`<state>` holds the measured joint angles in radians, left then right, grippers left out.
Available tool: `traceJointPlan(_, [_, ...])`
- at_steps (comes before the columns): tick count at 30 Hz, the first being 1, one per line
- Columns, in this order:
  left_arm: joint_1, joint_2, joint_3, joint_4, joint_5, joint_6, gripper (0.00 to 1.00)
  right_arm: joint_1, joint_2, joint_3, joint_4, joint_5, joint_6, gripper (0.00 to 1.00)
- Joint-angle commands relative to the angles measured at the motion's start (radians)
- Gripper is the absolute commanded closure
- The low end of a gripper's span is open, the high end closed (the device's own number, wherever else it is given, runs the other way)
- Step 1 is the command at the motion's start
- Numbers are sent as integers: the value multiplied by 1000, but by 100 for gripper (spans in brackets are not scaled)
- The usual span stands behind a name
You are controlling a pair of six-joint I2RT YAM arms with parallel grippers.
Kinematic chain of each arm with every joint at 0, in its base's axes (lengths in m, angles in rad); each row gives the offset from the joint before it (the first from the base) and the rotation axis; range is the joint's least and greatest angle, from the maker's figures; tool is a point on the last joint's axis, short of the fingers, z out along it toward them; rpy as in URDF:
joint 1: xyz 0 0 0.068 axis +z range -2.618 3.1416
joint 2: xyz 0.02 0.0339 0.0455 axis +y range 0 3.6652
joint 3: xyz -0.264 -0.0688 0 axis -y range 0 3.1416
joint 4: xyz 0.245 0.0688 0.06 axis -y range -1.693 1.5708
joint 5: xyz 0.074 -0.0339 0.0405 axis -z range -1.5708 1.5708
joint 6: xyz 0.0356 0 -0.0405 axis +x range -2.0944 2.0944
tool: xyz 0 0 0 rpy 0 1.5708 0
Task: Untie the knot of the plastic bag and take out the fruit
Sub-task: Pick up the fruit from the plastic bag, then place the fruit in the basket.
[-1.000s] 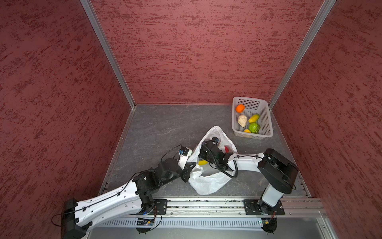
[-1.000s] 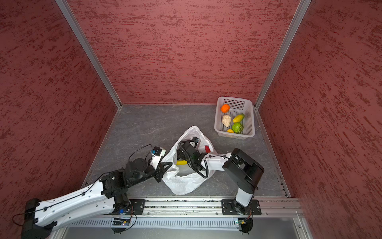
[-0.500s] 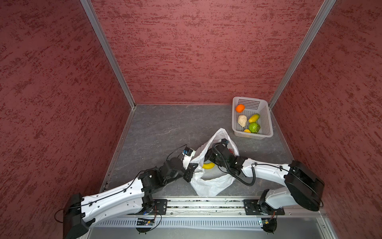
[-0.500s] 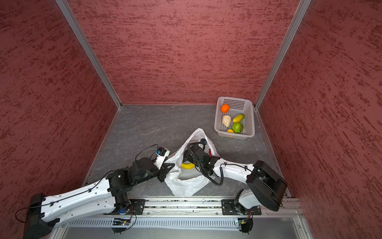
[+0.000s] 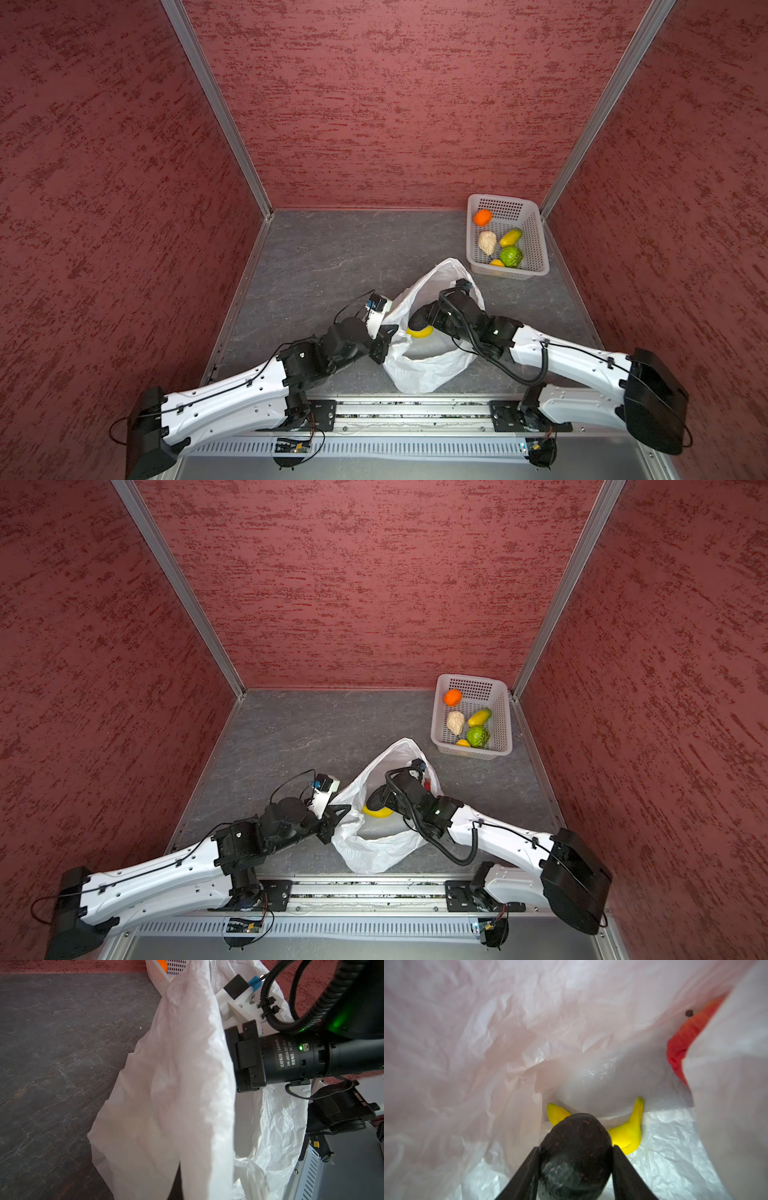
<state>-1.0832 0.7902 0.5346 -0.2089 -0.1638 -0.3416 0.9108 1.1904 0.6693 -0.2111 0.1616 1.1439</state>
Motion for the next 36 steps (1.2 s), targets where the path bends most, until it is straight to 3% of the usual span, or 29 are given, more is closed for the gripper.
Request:
traceJointPlan(1, [-4,21,37,29,-20,23,100,26,-40,61,-99,14,-12,49])
traceJointPlan(25, [-3,63,60,25,-57,9,100,28,-186,449,-487,33,-182,46])
traceJointPlan(30, [-3,60,59,24,-57,8,100,-79,-206,517,-516,27,-248,45])
traceJointPlan(36, [-3,49,56,16,-59,7,100,-357,-220,535,-505,-97,-357,44])
